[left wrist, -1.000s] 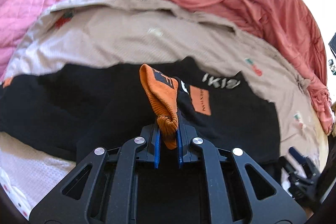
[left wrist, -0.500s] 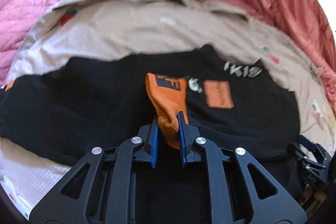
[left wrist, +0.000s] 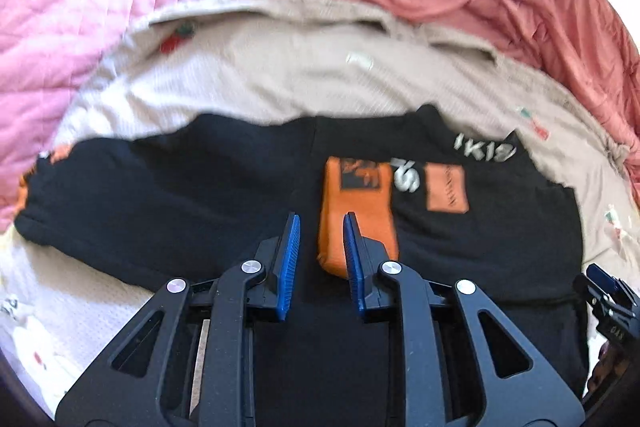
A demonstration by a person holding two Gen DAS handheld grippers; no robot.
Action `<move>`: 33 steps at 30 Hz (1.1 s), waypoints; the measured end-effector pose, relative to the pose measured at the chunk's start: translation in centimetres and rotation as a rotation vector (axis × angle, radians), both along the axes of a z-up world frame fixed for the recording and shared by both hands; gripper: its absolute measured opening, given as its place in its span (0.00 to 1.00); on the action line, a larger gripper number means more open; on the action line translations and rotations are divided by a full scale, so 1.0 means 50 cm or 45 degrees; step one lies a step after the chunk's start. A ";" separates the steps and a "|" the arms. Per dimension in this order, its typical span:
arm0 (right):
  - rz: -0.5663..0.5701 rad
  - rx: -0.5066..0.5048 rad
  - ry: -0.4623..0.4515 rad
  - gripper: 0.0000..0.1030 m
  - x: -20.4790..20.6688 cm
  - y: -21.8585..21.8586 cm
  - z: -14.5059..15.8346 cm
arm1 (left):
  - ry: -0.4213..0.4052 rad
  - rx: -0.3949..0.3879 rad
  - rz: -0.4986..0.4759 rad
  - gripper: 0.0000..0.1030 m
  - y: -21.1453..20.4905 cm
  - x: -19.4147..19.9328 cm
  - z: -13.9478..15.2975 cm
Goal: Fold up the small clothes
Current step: 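Drag the cuff toward the hem with the left gripper and release, then move the left gripper toward the other sleeve of the shirt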
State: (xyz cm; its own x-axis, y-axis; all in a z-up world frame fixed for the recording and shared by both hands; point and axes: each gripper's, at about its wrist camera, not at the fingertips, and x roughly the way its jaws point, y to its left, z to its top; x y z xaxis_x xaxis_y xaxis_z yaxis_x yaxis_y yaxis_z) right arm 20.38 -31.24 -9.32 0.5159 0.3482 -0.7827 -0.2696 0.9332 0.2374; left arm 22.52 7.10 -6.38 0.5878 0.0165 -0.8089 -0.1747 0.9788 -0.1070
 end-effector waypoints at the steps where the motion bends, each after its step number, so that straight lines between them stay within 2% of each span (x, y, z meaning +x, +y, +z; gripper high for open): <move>1: -0.023 0.010 -0.013 0.73 0.001 -0.010 0.008 | -0.017 -0.002 -0.016 0.15 -0.008 0.002 0.011; 4: -0.058 0.005 -0.024 0.73 0.007 -0.025 0.017 | -0.043 0.006 -0.086 0.15 -0.042 0.019 0.031; 7: -0.088 -0.005 -0.027 0.73 0.014 -0.036 0.019 | -0.016 0.003 -0.153 0.15 -0.081 0.047 0.020; 11: -0.090 -0.027 -0.044 0.74 0.017 -0.037 0.026 | 0.117 0.004 -0.192 0.22 -0.105 0.084 -0.037; 13: -0.088 -0.045 -0.051 0.75 0.022 -0.031 0.027 | 0.217 0.046 -0.152 0.23 -0.097 0.093 -0.076; 14: -0.090 -0.046 -0.049 0.75 0.025 -0.027 0.027 | 0.258 0.020 -0.124 0.23 -0.084 0.094 -0.096; 17: -0.072 -0.033 -0.043 0.75 0.039 -0.007 0.028 | 0.223 -0.087 -0.103 0.24 -0.059 0.082 -0.108; 22: -0.003 -0.118 -0.022 0.77 0.072 0.052 0.009 | 0.196 -0.061 -0.141 0.24 -0.061 0.070 -0.109; 28: 0.005 -0.200 0.119 0.78 0.109 0.070 -0.063 | 0.184 -0.079 -0.141 0.24 -0.055 0.069 -0.111; 33: 0.001 -0.221 0.134 0.80 0.111 0.079 -0.054 | 0.174 -0.056 -0.147 0.24 -0.061 0.067 -0.114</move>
State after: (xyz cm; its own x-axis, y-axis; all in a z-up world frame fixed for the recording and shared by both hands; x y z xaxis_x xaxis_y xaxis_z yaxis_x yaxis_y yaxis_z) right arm 25.94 -27.31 -12.03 0.4281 0.2040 -0.8804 -0.2525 0.9624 0.1002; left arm 25.88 4.06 -12.09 0.4680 -0.0816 -0.8800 -0.0777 0.9881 -0.1330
